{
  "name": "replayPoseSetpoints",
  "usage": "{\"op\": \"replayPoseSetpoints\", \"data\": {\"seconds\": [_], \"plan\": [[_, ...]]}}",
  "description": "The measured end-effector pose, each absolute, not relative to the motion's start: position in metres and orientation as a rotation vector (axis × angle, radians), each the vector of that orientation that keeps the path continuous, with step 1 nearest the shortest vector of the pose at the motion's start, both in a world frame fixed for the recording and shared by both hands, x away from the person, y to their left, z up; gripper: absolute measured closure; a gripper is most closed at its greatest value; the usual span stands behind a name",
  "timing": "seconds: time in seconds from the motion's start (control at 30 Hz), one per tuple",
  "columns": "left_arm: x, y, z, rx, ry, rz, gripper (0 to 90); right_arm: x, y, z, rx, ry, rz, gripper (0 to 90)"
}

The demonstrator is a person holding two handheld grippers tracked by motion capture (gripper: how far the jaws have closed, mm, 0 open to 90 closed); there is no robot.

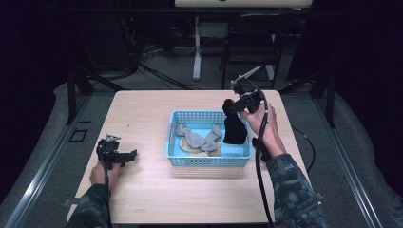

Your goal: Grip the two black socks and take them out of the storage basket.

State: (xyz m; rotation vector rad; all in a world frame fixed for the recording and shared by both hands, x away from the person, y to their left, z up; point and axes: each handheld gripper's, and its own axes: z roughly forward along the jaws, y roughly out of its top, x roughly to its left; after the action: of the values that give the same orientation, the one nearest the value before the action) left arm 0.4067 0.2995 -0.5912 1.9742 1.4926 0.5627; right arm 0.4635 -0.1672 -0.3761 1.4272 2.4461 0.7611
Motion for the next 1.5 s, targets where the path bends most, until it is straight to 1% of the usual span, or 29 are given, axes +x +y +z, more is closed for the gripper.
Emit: {"op": "replayPoseSetpoints", "data": {"seconds": [0.3,0.47,0.7,0.83,0.87,0.9,1.0,1.07,1.13,1.17,1.27,1.3,1.33,1.43,1.47,1.5], "plan": [[0.407,0.300,-0.591,1.974,1.493,0.563,0.3,0.455,-0.187,-0.344,1.415,2.381,0.797,84.7],[0.407,0.300,-0.591,1.974,1.493,0.563,0.3,0.450,-0.201,-0.332,1.422,2.350,0.799,84.6],[0.407,0.300,-0.591,1.974,1.493,0.563,0.3,0.443,-0.224,-0.326,1.454,2.300,0.791,84.6],[0.407,0.300,-0.591,1.974,1.493,0.563,0.3,0.438,-0.247,-0.330,1.495,2.265,0.750,84.5],[0.407,0.300,-0.591,1.974,1.493,0.563,0.3,0.438,-0.247,-0.330,1.495,2.265,0.750,84.5],[0.407,0.300,-0.591,1.974,1.492,0.563,0.3,0.436,-0.255,-0.334,1.518,2.253,0.740,84.5],[0.407,0.300,-0.591,1.974,1.492,0.563,0.3,0.435,-0.263,-0.338,1.536,2.245,0.724,84.5],[0.407,0.299,-0.591,1.974,1.493,0.563,0.3,0.434,-0.276,-0.349,1.579,2.242,0.715,84.4],[0.407,0.299,-0.591,1.974,1.493,0.563,0.3,0.435,-0.279,-0.355,1.590,2.245,0.701,84.4],[0.407,0.300,-0.591,1.974,1.493,0.563,0.3,0.436,-0.286,-0.369,1.629,2.250,0.673,84.3],[0.407,0.300,-0.591,1.974,1.492,0.563,0.3,0.438,-0.295,-0.391,1.687,2.245,0.662,84.3],[0.407,0.300,-0.591,1.974,1.492,0.563,0.3,0.438,-0.295,-0.391,1.687,2.245,0.662,84.3],[0.407,0.300,-0.591,1.974,1.492,0.563,0.3,0.439,-0.297,-0.400,1.705,2.247,0.638,84.2],[0.407,0.299,-0.591,1.974,1.493,0.563,0.3,0.446,-0.303,-0.439,1.786,2.260,0.584,84.2],[0.407,0.299,-0.591,1.974,1.493,0.563,0.3,0.446,-0.303,-0.439,1.786,2.260,0.584,84.2],[0.407,0.300,-0.591,1.974,1.493,0.563,0.3,0.448,-0.304,-0.448,1.804,2.265,0.579,84.2]]}}
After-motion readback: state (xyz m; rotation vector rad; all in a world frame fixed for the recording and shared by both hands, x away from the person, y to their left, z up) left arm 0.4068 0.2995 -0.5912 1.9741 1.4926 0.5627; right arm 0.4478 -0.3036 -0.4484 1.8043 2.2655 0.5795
